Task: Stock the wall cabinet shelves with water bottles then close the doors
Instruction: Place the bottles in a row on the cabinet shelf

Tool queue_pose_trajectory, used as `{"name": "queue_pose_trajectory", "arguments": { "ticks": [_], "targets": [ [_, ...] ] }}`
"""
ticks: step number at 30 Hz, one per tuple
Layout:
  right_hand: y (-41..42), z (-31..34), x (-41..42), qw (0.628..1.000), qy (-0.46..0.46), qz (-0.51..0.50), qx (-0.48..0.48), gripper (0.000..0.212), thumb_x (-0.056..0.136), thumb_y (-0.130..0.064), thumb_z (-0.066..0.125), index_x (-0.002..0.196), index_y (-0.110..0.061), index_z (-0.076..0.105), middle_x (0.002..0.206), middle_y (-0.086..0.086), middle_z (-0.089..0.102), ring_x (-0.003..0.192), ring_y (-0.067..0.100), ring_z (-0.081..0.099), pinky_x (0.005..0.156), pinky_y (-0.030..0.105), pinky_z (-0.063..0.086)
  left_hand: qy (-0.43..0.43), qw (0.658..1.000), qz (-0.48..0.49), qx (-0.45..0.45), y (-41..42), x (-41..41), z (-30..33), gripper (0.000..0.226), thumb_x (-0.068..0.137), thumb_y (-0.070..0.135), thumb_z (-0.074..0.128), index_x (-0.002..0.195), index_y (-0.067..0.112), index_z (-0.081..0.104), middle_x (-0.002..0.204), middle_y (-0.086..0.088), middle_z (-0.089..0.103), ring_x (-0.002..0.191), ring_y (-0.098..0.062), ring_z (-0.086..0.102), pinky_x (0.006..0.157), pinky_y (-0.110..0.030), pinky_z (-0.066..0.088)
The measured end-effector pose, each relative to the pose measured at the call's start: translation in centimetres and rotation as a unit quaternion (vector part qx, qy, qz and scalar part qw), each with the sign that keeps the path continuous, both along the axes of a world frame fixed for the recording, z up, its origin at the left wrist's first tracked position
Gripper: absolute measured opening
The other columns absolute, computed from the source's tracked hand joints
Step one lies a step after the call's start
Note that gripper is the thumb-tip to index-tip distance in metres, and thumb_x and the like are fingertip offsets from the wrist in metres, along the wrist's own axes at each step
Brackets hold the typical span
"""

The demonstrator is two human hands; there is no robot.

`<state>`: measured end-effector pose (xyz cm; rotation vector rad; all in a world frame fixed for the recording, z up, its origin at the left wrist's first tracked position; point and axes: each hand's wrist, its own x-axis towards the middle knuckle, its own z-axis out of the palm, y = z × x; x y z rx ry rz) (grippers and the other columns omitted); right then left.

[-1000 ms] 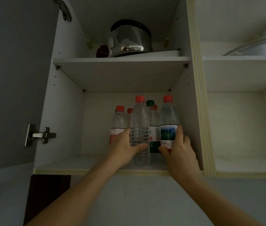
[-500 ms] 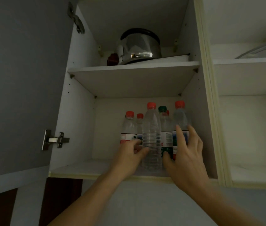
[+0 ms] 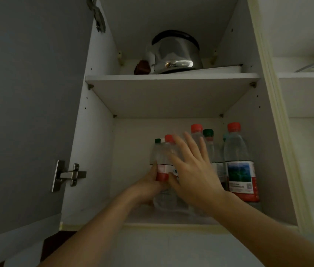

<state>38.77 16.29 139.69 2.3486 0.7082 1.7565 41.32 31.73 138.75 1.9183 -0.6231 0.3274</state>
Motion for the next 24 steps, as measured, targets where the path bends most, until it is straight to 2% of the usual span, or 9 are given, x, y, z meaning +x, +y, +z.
{"name": "queue_pose_trajectory", "arguments": {
  "ticks": [2,4,7,9,11,16,19,22,24],
  "targets": [
    [0.3,0.7,0.4,0.997,-0.004,-0.049,-0.056,0.054,0.096,-0.040,0.053,0.148,-0.026,0.047,0.169,0.008,0.014,0.157,0.033,-0.002,0.122,0.063,-0.006,0.003,1.000,-0.019,0.015,0.5,0.4,-0.2,0.079,0.094,0.024,0.072,0.153,0.045,0.023,0.140,0.007,0.058,0.122,-0.017,0.061,0.095,-0.045,0.058],
    [0.3,1.0,0.7,0.989,-0.001,-0.095,-0.111,0.055,0.096,-0.043,0.053,0.148,-0.026,0.048,0.167,0.010,0.023,0.156,0.035,0.008,0.120,0.067,-0.003,0.012,0.998,-0.045,0.043,1.2,1.0,-0.4,0.084,0.093,0.012,0.072,0.156,0.039,0.023,0.139,0.006,0.059,0.124,-0.020,0.062,0.102,-0.049,0.053],
    [0.4,0.2,0.9,0.980,-0.011,-0.137,-0.145,0.048,0.099,-0.046,0.048,0.141,-0.025,0.057,0.159,0.013,0.040,0.152,0.037,0.025,0.120,0.067,0.004,0.068,0.991,-0.108,0.030,2.5,1.6,-0.7,0.075,0.093,-0.008,0.061,0.143,0.045,0.042,0.137,0.010,0.058,0.122,-0.022,0.064,0.101,-0.047,0.054],
    [0.6,-0.7,1.0,0.980,-0.018,-0.148,-0.133,0.047,0.100,-0.047,0.043,0.133,-0.023,0.065,0.156,0.013,0.044,0.150,0.037,0.030,0.120,0.066,0.007,0.099,0.986,-0.129,0.024,3.3,1.9,-0.8,0.073,0.094,-0.012,0.056,0.145,0.039,0.044,0.142,0.007,0.055,0.123,-0.017,0.062,0.100,-0.041,0.055],
    [0.7,-1.6,1.0,0.980,-0.011,-0.154,-0.126,0.051,0.097,-0.051,0.044,0.133,-0.021,0.065,0.158,0.013,0.042,0.151,0.038,0.028,0.120,0.067,0.005,0.098,0.990,-0.094,0.033,4.0,2.2,-0.3,0.065,0.096,-0.011,0.056,0.147,0.027,0.047,0.143,0.004,0.056,0.125,-0.016,0.059,0.098,-0.039,0.056],
    [0.2,-2.1,0.7,0.977,0.012,-0.173,-0.126,0.058,0.091,-0.060,0.051,0.136,-0.026,0.062,0.165,0.012,0.029,0.154,0.039,0.014,0.119,0.064,-0.013,0.026,0.989,0.146,-0.005,6.2,4.9,3.1,0.050,0.094,-0.002,0.062,0.142,0.008,0.052,0.128,-0.016,0.059,0.109,-0.026,0.062,0.088,-0.040,0.061],
    [-0.6,-2.0,0.4,0.977,0.012,-0.165,-0.133,0.053,0.089,-0.060,0.059,0.131,-0.028,0.066,0.163,0.010,0.034,0.153,0.038,0.020,0.119,0.065,-0.013,0.033,0.982,0.183,0.014,6.5,6.7,4.6,0.059,0.094,0.006,0.069,0.147,0.009,0.045,0.134,-0.018,0.054,0.115,-0.028,0.058,0.078,-0.035,0.060],
    [-1.5,-2.0,0.1,0.975,0.017,-0.169,-0.145,0.042,0.084,-0.055,0.070,0.118,-0.031,0.074,0.154,0.010,0.048,0.149,0.037,0.033,0.120,0.068,-0.005,0.038,0.981,0.182,0.046,5.9,8.5,5.2,0.078,0.090,0.015,0.076,0.155,0.012,0.032,0.147,-0.016,0.047,0.122,-0.029,0.054,0.084,-0.035,0.060],
    [-2.1,-2.1,0.2,0.974,0.017,-0.166,-0.153,0.032,0.080,-0.051,0.075,0.108,-0.033,0.078,0.147,0.008,0.056,0.145,0.035,0.038,0.119,0.067,-0.006,0.055,0.986,0.151,0.051,5.4,9.5,5.5,0.091,0.087,0.020,0.080,0.158,0.017,0.024,0.150,-0.014,0.046,0.122,-0.029,0.056,0.089,-0.038,0.059]
  ]
}}
